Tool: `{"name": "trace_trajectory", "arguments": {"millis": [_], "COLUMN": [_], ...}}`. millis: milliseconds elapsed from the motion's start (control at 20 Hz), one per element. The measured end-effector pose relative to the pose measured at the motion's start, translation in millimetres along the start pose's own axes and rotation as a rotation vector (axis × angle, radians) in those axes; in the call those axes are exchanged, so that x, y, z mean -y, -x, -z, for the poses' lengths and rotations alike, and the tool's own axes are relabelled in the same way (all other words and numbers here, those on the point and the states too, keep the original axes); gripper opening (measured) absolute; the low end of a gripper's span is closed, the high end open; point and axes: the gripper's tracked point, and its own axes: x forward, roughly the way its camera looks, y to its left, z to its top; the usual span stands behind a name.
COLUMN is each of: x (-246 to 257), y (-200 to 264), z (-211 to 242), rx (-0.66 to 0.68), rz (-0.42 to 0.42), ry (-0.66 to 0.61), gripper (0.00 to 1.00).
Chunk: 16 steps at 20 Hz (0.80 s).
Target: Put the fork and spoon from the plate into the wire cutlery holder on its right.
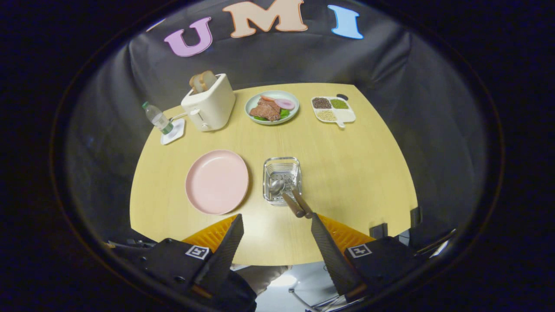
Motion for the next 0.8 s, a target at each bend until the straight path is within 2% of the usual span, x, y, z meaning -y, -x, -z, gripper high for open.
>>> {"name": "trace_trajectory", "arguments": {"millis": [300, 500, 800], "x": [-18, -40, -79], "y": [16, 45, 124], "z": [1, -30, -78], "rx": [0.146, 0.402, 0.786], "rz": [-0.017, -0.027, -0.036], "ry": [-0.010, -0.017, -0.044], "gripper": [0.99, 0.98, 0.98]}}
